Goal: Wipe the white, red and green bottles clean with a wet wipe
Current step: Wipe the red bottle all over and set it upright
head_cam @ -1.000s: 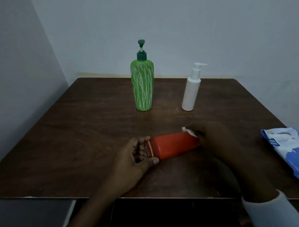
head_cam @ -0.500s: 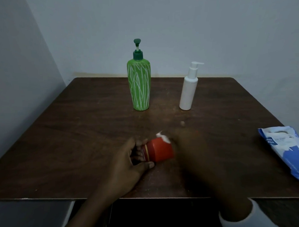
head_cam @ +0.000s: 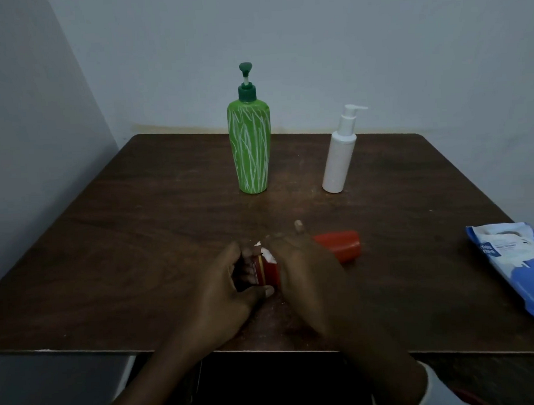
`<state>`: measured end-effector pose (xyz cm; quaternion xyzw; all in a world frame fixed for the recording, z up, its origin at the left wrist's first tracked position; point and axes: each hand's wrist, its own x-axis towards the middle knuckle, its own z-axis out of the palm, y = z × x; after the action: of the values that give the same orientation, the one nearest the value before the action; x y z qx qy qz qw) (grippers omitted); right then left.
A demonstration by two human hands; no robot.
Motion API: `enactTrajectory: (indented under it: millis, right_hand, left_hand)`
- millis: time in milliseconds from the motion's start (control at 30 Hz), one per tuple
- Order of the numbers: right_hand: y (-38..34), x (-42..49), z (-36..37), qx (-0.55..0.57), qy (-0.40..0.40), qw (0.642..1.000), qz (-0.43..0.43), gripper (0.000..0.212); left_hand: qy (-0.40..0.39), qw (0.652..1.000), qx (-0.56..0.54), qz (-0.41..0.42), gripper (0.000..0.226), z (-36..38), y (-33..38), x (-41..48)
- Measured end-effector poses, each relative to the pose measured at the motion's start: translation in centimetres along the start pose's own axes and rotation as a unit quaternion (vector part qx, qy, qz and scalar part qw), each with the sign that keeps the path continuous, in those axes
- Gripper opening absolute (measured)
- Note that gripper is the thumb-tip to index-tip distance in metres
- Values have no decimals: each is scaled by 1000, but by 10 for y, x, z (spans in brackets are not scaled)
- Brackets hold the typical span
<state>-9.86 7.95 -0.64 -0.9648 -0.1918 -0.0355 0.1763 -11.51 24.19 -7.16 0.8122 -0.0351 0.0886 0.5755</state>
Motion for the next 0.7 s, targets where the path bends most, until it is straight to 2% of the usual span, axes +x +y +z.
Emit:
enactTrajectory:
  millis: [33,100,200,367,467,567,633,700]
  right_hand:
    - [7,-1,1,27,2,1000,8,38]
    - [25,4,-8,18,-59,997,38,45]
    - [62,11,-26,-13,-32,995,96,29]
    - [82,9,-35,-67,-51,984,157,39]
    - [56,12,-19,-46,-54,991,110,49]
    - [20,18,-5,-37,-107,993,16,74]
    - [7,19,-3,-44,-103,993,-36,75]
    - [19,20,-8,-40,-129,990,-30,75]
  left_hand:
    - [1,1000,1,-1,54,0,0,0]
    - [3,1000,0,-4,59,0,-1,1]
    - [4,1000,-25,-5,63,2,-3,2]
    - [3,999,-44,-3,61,3,-2,4]
    - [2,999,-41,-10,58,3,-3,4]
    - [-4,999,-32,-13,57,2,-3,2]
    - [-1,999,-30,-11,57,1,-3,2]
    - [-1,999,-33,-12,58,2,-3,2]
